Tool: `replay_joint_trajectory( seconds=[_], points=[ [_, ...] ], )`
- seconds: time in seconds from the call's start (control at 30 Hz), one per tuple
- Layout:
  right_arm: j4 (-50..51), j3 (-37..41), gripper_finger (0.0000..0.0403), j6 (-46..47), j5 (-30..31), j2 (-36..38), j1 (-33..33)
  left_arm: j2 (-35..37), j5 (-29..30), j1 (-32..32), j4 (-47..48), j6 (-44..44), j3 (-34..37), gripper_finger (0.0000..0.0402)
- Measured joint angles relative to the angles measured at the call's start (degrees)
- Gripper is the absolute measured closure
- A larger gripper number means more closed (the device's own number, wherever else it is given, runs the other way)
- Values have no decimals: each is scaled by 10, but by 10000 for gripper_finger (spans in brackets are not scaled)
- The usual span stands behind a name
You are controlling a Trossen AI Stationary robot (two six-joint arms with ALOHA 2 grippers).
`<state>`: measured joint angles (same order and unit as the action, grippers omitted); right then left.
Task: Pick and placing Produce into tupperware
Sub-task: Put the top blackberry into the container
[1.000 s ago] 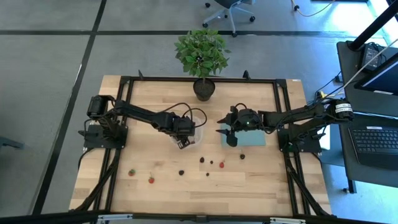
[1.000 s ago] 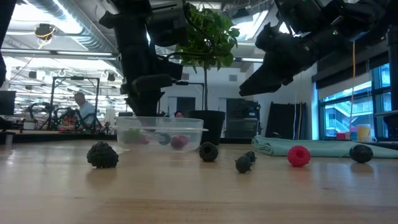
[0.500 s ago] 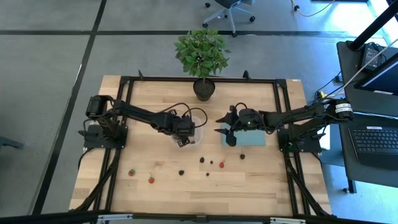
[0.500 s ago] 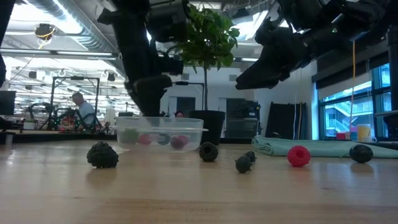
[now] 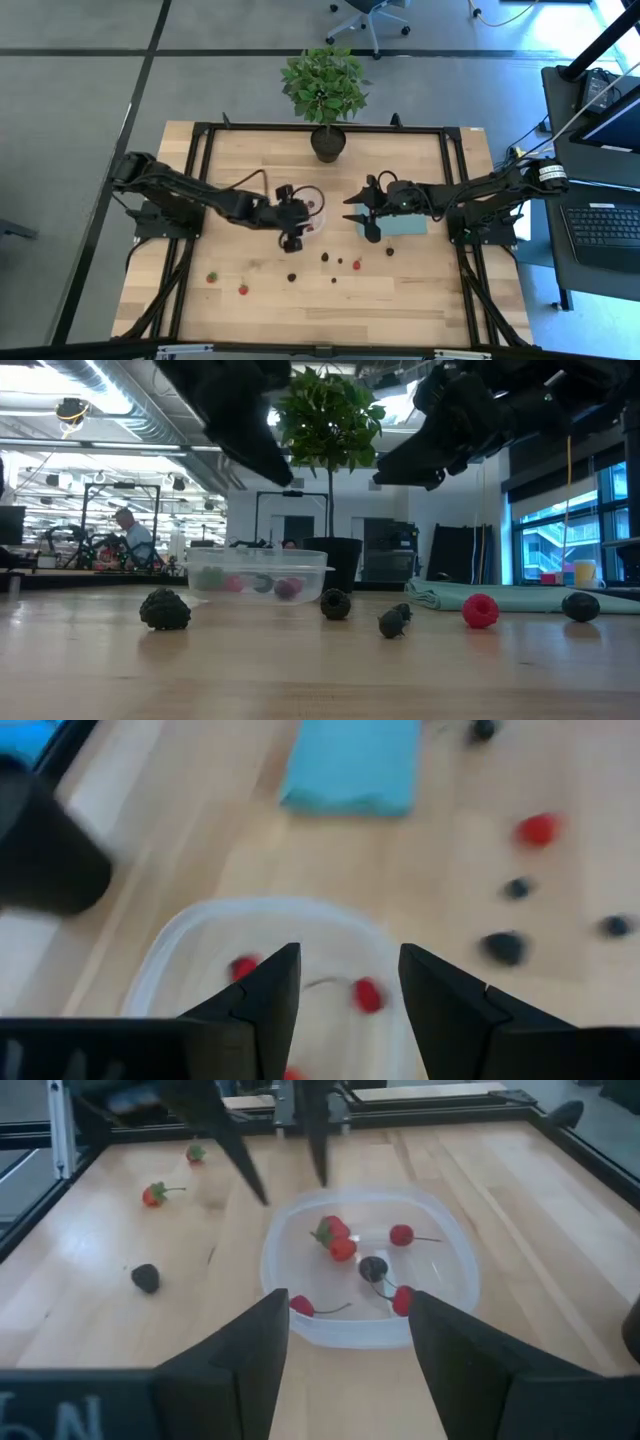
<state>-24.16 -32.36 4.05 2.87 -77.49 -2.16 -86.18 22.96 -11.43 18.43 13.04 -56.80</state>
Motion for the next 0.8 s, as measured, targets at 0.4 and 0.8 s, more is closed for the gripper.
replay_joint_trajectory(
  seconds=[0.4, 0.8],
  points=[
    [-26, 0, 194, -74, -1, 0, -87, 143, -67, -46, -299, -31, 239, 236],
    [-85, -42, 194, -58, 0, -106, -119, 199, -105, -47, -538, -61, 392, 236]
  ],
)
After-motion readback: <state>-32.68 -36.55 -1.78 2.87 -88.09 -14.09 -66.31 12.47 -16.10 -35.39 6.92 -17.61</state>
